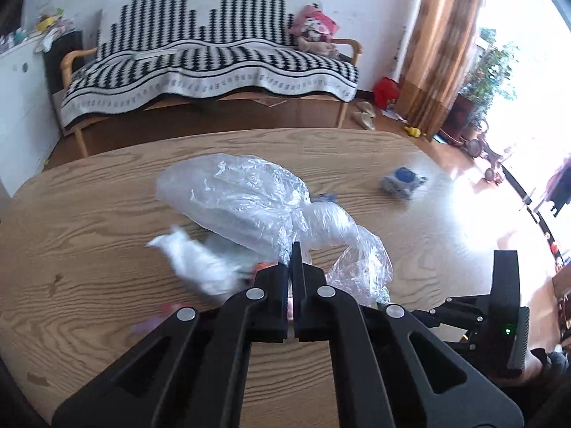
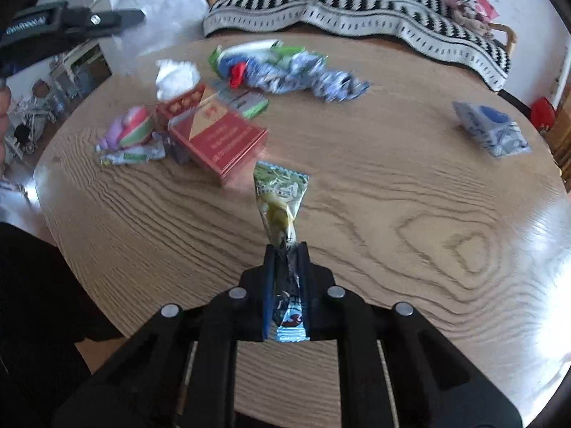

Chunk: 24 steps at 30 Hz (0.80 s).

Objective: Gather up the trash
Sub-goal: 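Grasp the clear plastic bag with the left tool while the right tool grasps the foil wrapper, then carry both items over the black bin and open both tools to drop them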

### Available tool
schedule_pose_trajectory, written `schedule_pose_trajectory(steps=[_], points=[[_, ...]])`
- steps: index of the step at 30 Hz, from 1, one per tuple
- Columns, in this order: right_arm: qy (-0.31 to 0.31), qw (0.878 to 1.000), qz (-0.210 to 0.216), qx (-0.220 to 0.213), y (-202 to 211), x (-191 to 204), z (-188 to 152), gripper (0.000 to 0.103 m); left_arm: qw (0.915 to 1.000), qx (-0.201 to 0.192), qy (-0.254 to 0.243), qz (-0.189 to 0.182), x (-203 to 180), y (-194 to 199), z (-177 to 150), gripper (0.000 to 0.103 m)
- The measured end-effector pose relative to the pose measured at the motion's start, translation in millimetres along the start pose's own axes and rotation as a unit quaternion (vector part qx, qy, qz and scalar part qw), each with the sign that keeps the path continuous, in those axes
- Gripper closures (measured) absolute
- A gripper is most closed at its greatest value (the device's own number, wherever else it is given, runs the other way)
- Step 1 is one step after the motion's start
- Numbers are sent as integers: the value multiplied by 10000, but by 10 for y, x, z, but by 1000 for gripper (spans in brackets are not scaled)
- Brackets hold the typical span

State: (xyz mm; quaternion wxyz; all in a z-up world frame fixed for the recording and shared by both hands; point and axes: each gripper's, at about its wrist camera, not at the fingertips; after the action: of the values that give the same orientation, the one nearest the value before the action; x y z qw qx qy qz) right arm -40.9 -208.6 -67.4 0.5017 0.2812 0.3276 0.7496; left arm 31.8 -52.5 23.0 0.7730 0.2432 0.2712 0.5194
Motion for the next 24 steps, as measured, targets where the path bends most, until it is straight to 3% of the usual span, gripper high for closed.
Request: schedule_pose_trajectory(steps=[5, 9, 15, 18, 24], points=[[-565, 9971, -289, -415, 460, -487, -57, 90, 9994, 35, -254, -252, -513, -169, 51, 102], [-1308, 9857, -793, -707, 901, -1154, -317, 90, 9965, 96, -545, -619, -1117, -329, 58, 102], [-2344, 9485, -1951, -853, 1556, -2196, -1079, 90, 9852, 283, -1119, -1268, -2165, -625, -133, 102], [-2929, 9218, -2421, -768, 1818, -2665, -1562, 90, 9767, 359, -1345, -1631, -2695, -771, -269, 102], [-3865, 8788, -2750, -515, 2025, -3246, -2320, 90, 9554, 621, -1667, -2359, -3626, -1015, -579, 102]])
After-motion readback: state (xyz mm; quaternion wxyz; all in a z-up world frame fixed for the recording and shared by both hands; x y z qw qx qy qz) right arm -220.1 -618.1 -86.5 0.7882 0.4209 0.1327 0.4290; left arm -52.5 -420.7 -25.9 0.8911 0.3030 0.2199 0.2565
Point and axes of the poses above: each gripper's, at about its wrist camera, not at the fingertips, and y roughly against the way its jaws point, x to its left, z to its top, and after that the axes turned 5 degrees about -x, right-handed
